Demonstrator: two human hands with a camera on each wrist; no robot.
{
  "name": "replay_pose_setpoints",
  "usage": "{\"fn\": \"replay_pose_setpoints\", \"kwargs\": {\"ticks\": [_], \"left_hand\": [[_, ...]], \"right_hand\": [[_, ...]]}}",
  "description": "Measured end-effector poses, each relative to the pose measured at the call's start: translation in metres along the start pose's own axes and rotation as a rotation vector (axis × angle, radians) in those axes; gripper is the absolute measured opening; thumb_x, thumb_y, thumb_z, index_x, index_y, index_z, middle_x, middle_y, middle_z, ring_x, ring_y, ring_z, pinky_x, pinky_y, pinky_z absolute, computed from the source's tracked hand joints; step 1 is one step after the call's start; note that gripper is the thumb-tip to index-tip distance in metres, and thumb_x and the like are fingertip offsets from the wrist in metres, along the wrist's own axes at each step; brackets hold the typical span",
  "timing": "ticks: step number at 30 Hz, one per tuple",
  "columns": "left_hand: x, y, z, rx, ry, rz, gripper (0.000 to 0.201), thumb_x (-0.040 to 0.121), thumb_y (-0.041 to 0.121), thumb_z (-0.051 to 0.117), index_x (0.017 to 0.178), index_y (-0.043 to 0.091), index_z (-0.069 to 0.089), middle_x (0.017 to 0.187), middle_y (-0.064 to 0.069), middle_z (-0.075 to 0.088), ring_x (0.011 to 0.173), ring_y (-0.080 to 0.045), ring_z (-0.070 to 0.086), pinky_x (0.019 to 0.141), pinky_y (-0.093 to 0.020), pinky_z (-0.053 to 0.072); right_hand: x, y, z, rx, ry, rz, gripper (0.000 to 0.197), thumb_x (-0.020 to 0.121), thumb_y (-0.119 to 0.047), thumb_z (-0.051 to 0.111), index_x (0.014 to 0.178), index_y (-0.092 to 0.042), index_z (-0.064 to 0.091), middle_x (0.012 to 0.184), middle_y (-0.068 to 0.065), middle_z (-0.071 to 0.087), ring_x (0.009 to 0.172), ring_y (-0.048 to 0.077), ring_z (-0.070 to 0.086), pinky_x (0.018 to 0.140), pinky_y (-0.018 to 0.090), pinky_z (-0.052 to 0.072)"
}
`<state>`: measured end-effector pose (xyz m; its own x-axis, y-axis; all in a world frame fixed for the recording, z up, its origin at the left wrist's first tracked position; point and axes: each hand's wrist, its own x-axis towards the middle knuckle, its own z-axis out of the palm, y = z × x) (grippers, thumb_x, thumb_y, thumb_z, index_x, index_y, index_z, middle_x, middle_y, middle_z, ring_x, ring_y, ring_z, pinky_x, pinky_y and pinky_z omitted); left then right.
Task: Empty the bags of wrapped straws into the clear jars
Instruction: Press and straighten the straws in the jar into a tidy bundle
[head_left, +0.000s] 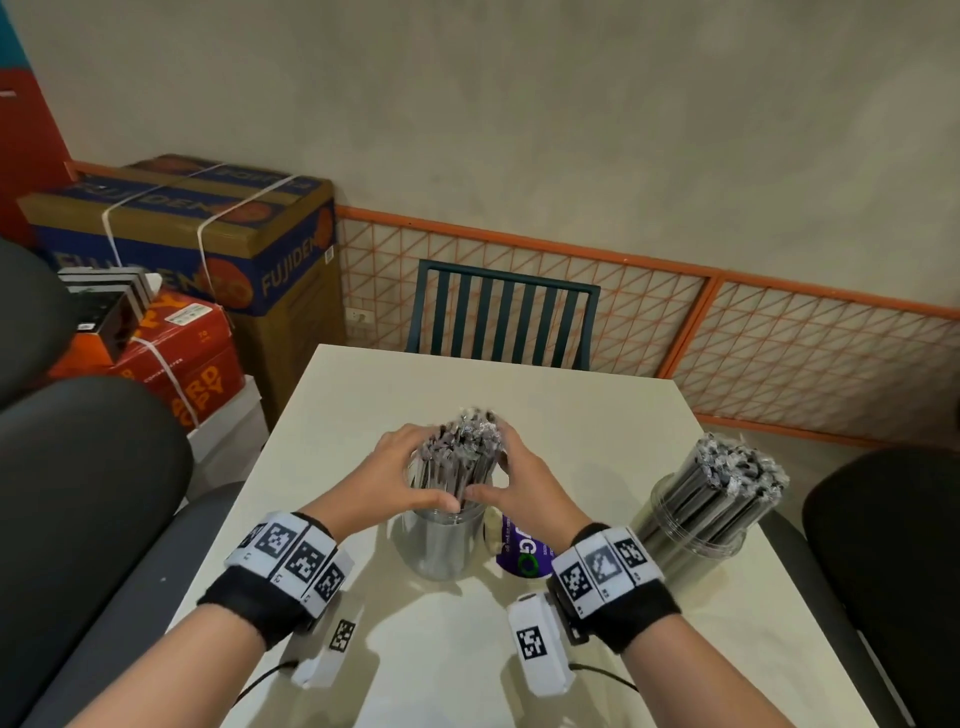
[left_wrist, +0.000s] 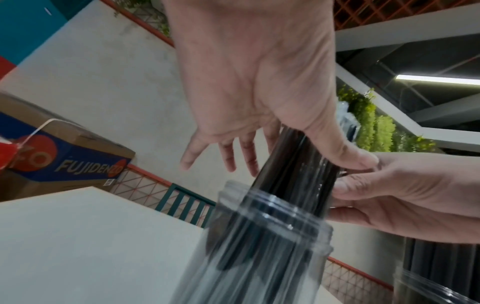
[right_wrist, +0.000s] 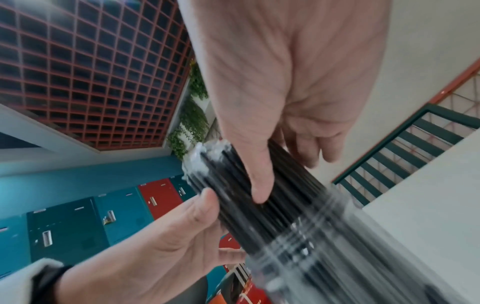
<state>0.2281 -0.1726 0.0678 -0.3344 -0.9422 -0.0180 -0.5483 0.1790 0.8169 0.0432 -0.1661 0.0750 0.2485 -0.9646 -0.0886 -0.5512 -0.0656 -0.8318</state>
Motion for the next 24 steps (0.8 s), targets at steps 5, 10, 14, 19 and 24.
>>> {"fn": "replay_pose_setpoints", "kwargs": {"ticks": [5, 10, 14, 19, 24], "left_hand": [[-0.001, -0.016, -0.002, -0.122, -0.022, -0.053, 0.119, 0.043, 0.063, 0.080, 0.143, 0.040, 0.019, 0.135, 0.014, 0.031, 0.128, -0.003, 0.023, 0.106, -0.026, 0.024], [0.013, -0.008, -0.004, -0.262, -0.110, -0.026, 0.124, 0.042, 0.053, 0.081, 0.142, 0.043, 0.008, 0.135, 0.008, 0.027, 0.123, -0.009, 0.037, 0.085, -0.005, 0.042], [0.024, 0.004, 0.004, -0.283, -0.113, 0.007, 0.095, 0.062, 0.025, 0.085, 0.133, 0.036, 0.023, 0.129, 0.010, 0.045, 0.116, -0.002, 0.049, 0.104, -0.024, 0.040], [0.020, 0.016, -0.006, -0.295, 0.076, 0.028, 0.067, 0.066, 0.019, 0.081, 0.119, 0.030, 0.040, 0.107, 0.021, 0.054, 0.098, 0.010, 0.051, 0.080, -0.009, 0.043], [0.005, 0.004, -0.006, -0.216, 0.041, -0.012, 0.073, 0.061, 0.031, 0.082, 0.121, 0.030, 0.041, 0.108, 0.025, 0.050, 0.100, 0.013, 0.044, 0.086, -0.014, 0.041]], "right_hand": [[-0.012, 0.008, 0.018, 0.047, 0.037, -0.031, 0.091, 0.076, -0.016, 0.075, 0.147, -0.023, 0.018, 0.139, -0.009, 0.040, 0.129, 0.004, 0.036, 0.107, 0.020, 0.031], [0.003, 0.014, 0.042, 0.070, 0.121, -0.009, 0.126, 0.051, -0.048, 0.083, 0.148, -0.031, 0.004, 0.146, -0.004, 0.036, 0.137, 0.017, 0.036, 0.110, 0.046, 0.037], [0.010, 0.004, 0.047, 0.086, 0.183, 0.018, 0.102, 0.062, -0.030, 0.080, 0.144, -0.036, 0.020, 0.135, -0.003, 0.050, 0.125, 0.021, 0.048, 0.100, 0.042, 0.047], [0.012, -0.018, 0.011, 0.012, 0.063, -0.047, 0.055, 0.081, -0.014, 0.069, 0.131, -0.018, 0.047, 0.122, 0.003, 0.062, 0.111, 0.017, 0.059, 0.085, 0.021, 0.046], [0.010, -0.012, -0.006, -0.067, -0.091, -0.023, 0.071, 0.077, -0.019, 0.075, 0.138, -0.020, 0.039, 0.134, 0.002, 0.055, 0.125, 0.018, 0.051, 0.104, 0.033, 0.043]]}}
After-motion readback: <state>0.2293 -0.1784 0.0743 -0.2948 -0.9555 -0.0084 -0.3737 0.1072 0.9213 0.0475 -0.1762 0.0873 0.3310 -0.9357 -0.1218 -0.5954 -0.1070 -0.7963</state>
